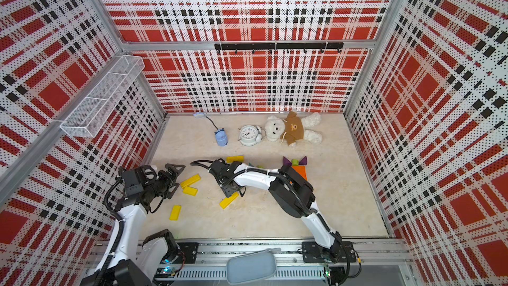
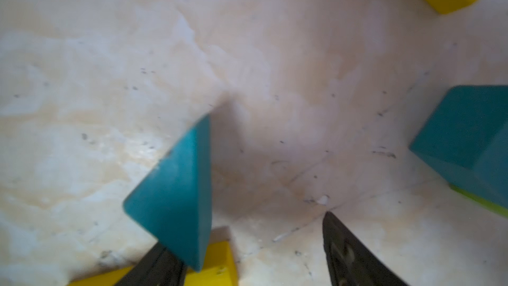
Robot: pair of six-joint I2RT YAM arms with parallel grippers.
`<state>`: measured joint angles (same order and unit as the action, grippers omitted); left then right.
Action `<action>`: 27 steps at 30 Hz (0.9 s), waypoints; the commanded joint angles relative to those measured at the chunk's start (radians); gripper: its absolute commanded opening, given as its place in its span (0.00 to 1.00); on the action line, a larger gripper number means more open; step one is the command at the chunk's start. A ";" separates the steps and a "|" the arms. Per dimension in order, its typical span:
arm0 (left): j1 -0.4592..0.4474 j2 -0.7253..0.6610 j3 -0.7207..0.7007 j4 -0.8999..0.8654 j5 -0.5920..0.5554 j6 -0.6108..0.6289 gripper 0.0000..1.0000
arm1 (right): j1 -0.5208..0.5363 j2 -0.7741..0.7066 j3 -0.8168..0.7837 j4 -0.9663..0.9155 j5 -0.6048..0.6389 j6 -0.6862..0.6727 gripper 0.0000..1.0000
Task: Assemble a carrot with building blocks
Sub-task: Pick up the building block from the center of the board.
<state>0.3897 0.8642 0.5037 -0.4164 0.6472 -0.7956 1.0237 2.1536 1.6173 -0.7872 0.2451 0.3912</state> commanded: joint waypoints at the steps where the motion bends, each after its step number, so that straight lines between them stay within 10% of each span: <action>1: -0.009 -0.003 -0.016 0.028 0.012 -0.005 0.99 | -0.034 -0.058 -0.037 0.027 0.013 0.019 0.76; 27: -0.012 0.004 -0.024 0.044 0.014 -0.011 1.00 | -0.055 0.017 0.239 0.000 0.009 -0.029 0.74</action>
<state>0.3801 0.8669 0.4923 -0.3969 0.6518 -0.8040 0.9653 2.2242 1.8584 -0.8257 0.2703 0.3683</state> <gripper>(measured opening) 0.993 0.727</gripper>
